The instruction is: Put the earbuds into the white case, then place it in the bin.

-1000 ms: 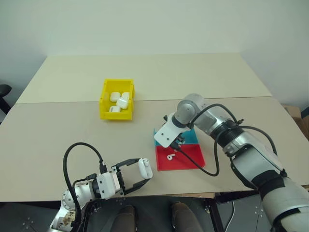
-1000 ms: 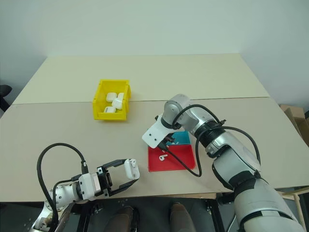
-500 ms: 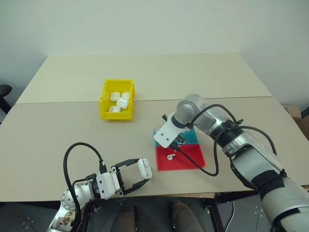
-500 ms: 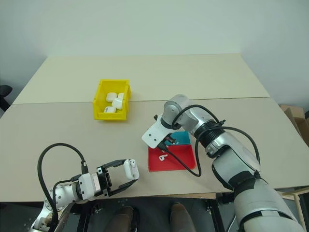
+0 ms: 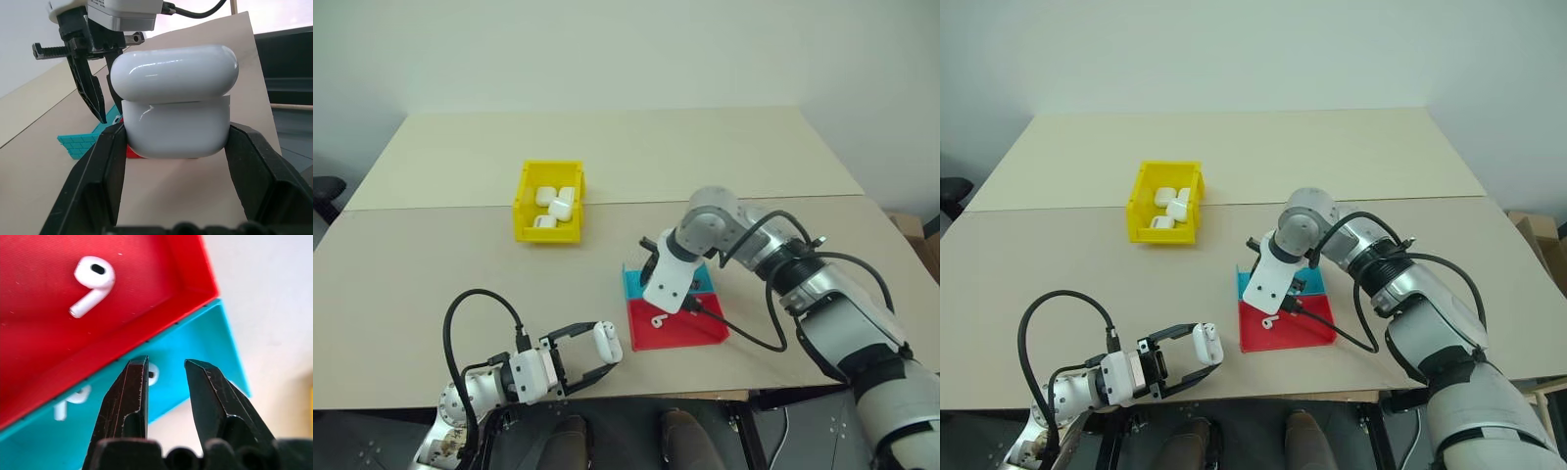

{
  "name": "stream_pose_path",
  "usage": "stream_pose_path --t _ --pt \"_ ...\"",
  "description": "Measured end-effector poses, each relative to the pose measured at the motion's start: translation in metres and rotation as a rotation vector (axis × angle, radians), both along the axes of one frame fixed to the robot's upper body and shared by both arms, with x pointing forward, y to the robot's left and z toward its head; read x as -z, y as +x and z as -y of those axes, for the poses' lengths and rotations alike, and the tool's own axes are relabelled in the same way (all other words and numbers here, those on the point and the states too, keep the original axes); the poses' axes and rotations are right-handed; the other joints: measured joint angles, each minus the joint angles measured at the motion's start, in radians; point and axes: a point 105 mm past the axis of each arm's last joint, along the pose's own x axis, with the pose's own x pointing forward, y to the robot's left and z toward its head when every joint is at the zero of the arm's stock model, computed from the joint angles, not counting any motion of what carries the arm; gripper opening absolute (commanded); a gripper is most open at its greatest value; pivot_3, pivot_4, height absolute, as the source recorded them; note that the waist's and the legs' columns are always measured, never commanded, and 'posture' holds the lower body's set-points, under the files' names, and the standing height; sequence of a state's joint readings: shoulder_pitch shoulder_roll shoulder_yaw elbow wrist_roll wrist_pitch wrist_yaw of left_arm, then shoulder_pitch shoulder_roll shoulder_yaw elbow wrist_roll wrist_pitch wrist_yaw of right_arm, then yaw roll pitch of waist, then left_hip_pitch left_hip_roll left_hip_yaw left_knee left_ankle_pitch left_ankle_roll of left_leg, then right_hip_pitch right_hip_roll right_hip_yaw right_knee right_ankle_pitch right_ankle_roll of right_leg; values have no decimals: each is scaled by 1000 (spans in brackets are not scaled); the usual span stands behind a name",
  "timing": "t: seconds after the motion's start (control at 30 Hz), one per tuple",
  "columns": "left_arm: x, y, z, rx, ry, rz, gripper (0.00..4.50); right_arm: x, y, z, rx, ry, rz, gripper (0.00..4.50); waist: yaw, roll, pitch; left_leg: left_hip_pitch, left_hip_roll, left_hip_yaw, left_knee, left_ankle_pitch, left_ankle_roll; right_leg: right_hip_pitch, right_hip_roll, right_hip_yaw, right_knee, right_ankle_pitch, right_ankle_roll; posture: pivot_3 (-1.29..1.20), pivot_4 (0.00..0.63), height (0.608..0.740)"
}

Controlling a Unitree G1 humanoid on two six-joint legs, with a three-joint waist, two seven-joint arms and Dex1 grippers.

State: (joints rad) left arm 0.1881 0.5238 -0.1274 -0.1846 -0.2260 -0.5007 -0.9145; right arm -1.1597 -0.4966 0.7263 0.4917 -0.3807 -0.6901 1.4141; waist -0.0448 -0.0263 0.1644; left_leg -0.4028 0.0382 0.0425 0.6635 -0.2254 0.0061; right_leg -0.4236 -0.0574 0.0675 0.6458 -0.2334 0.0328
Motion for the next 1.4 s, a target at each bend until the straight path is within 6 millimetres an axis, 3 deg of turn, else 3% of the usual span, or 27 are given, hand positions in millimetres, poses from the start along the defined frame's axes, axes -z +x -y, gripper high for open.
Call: stream_pose_path --t 0.77,1.4 --pt "3 0 1 -4 23 1 2739 12 12 13 57 -81 -13 1536 1 0 0 2 0 1 0 0 0 1 0 0 0 0 -1 0 150 740" --pt "2 -1 1 -6 16 14 2739 15 11 6 28 -63 -13 1536 0 0 0 2 0 1 -1 0 0 1 0 0 0 -1 -1 0 150 740"
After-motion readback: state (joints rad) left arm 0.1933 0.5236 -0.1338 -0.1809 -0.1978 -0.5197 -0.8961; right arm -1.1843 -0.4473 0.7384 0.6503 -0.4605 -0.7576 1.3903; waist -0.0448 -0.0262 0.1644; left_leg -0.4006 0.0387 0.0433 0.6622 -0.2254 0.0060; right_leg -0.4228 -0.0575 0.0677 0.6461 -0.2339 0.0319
